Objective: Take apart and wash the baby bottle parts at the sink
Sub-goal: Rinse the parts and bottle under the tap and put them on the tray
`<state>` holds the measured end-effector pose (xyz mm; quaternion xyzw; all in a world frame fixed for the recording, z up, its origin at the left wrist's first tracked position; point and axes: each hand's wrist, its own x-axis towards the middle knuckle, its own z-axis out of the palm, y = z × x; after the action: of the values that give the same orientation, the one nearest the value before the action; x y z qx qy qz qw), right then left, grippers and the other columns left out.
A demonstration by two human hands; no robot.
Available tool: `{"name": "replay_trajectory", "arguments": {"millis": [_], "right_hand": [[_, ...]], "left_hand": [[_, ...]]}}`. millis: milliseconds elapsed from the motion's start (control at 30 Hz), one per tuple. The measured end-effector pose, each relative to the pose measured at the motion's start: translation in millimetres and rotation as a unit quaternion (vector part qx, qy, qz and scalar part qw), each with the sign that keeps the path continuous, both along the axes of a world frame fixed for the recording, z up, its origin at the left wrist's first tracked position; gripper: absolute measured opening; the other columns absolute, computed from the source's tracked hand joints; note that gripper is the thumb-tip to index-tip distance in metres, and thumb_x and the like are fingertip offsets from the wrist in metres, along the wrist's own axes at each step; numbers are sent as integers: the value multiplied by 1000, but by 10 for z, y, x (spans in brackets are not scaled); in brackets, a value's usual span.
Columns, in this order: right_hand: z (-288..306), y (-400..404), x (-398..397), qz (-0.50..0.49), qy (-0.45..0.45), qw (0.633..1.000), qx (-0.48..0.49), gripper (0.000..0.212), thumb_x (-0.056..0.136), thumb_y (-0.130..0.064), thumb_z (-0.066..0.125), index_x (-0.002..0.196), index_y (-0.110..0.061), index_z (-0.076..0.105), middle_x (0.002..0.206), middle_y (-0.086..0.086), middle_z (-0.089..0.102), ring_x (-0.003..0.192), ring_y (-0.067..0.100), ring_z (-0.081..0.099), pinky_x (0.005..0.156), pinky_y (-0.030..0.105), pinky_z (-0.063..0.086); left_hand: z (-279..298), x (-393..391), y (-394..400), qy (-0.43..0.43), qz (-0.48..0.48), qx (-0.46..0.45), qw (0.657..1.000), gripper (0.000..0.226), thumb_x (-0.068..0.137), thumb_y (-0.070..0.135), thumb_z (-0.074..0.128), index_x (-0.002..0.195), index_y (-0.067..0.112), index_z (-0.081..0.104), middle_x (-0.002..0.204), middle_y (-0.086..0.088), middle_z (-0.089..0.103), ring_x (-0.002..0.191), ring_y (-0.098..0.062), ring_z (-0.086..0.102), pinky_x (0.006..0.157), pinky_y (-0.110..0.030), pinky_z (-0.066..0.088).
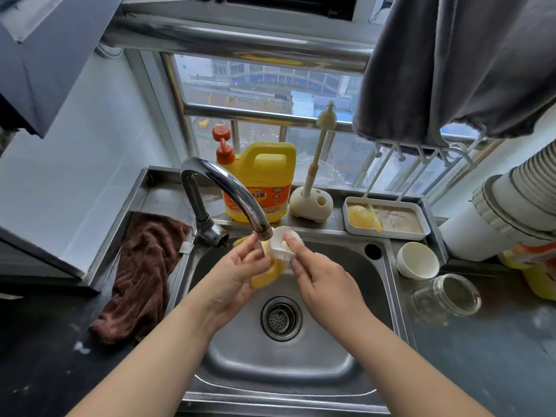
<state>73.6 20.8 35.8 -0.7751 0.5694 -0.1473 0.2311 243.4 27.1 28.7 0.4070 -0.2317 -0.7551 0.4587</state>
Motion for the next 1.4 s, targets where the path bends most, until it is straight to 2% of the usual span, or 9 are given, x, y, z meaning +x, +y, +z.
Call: {"name": "replay_trajectory", "arguments": {"millis": [167, 367, 467, 600, 767, 933, 1100, 1267, 1400], "right_hand": [[33, -29, 48, -7, -63, 998, 19, 46, 100, -41, 34, 142, -53, 22, 120, -1, 61, 109, 20, 56, 85, 37, 48], [75, -77, 85, -10, -58, 998, 17, 46, 100, -42, 31, 143, -53, 20, 121, -2, 60, 109, 20, 55, 85, 37, 47], [70, 5, 179, 29, -15, 999, -19, 47, 100, -44, 26, 145, -51, 17, 108, -2, 59, 98, 22, 57, 73, 33, 45], [-29, 89, 86, 38, 104, 987, -114, 47, 93, -41, 35, 140, -46, 37, 69, -7, 52, 54, 18, 58, 42, 25, 32], [-64, 9, -7, -18, 42, 999, 6, 45, 100, -46, 24, 143, -56, 13, 104, -3, 55, 99, 23, 58, 73, 33, 43], [-75, 114, 80, 36, 53, 994, -94, 47, 94, -50, 21, 139, -54, 31, 78, -5, 56, 66, 22, 61, 50, 30, 40], [-71, 13, -120, 2, 36, 998, -46, 45, 98, -49, 19, 141, -58, 15, 91, -6, 51, 89, 22, 58, 68, 33, 42], [-99, 88, -50, 63, 101, 987, -103, 46, 91, -45, 31, 137, -48, 40, 66, -8, 46, 51, 16, 54, 41, 25, 35], [-49, -41, -106, 38, 72, 994, -70, 44, 100, -46, 25, 142, -56, 19, 81, -9, 43, 78, 20, 58, 61, 30, 39]], "left_hand": [[-37, -8, 65, 5, 20, -45, 999, 58, 71, -7, 65, 126, 8, 55, 118, -9, 67, 103, -16, 65, 84, -23, 53], [12, 52, -12, 37, 68, -23, 997, 53, 70, 19, 79, 116, 0, 61, 106, -17, 69, 90, -21, 69, 77, -29, 57], [40, 38, -34, 47, 77, -8, 996, 33, 82, 8, 51, 112, 1, 62, 97, -13, 71, 81, -17, 69, 75, -26, 56], [6, 39, -38, 79, 120, 41, 989, 25, 96, 4, 36, 107, -3, 58, 89, -16, 72, 76, -19, 69, 72, -29, 58], [-37, -102, -26, 48, 63, 62, 995, 30, 98, 4, 33, 104, 0, 62, 88, -13, 72, 75, -18, 69, 68, -27, 58], [14, -110, -60, 37, 82, 46, 995, 29, 95, -4, 36, 96, -1, 65, 86, -13, 71, 73, -16, 69, 65, -24, 57], [-12, -44, -42, 12, 84, 25, 996, 21, 95, 4, 41, 105, 1, 60, 82, -10, 73, 69, -15, 70, 63, -24, 57], [45, 61, -41, -17, 104, 23, 994, 17, 80, 2, 56, 96, 4, 62, 76, -8, 73, 62, -15, 69, 57, -24, 57], [29, 54, 13, -51, 75, 25, 996, 30, 71, 9, 61, 100, 3, 63, 78, -9, 73, 65, -17, 69, 60, -25, 57]]}}
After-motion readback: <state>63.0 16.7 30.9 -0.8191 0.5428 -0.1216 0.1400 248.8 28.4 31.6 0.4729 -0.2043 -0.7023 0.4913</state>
